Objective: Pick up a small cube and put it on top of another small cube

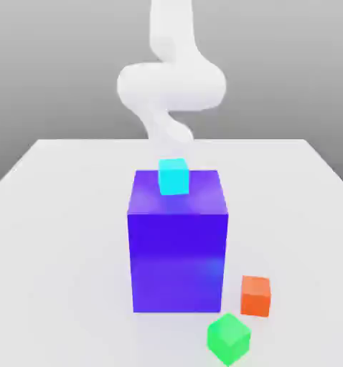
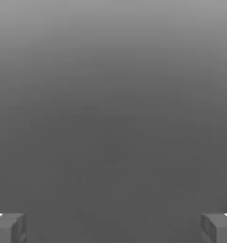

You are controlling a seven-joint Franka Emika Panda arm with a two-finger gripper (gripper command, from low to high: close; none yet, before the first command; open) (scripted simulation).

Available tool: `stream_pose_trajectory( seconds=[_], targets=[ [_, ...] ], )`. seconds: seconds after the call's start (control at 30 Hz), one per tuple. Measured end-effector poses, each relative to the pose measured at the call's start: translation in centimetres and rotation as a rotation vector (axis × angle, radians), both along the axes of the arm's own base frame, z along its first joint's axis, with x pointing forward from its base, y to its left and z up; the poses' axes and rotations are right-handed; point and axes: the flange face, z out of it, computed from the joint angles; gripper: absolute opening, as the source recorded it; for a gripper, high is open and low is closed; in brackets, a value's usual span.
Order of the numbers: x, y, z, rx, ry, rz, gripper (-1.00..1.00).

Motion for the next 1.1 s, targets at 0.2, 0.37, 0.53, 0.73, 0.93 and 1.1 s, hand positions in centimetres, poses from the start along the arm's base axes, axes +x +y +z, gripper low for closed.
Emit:
stream_pose_trajectory(
  seconds=[0.2, 0.37, 0.53, 0.73, 0.93, 1.1],
  targets=[
    [6.9, 5.0, -6.2, -0.023, 0.134, 0.042, 0.0],
    [11.3, 9.6, -12.3, -0.042, 0.241, 0.081, 0.0],
    [14.4, 14.5, -19.4, -0.061, 0.346, 0.125, 0.0],
    [16.0, 21.0, -28.7, -0.083, 0.472, 0.187, 0.0],
    [15.7, 26.5, -38.7, -0.099, 0.599, 0.233, 0.0],
    [13.6, 31.0, -47.3, -0.111, 0.707, 0.275, 0.0]
  ],
)
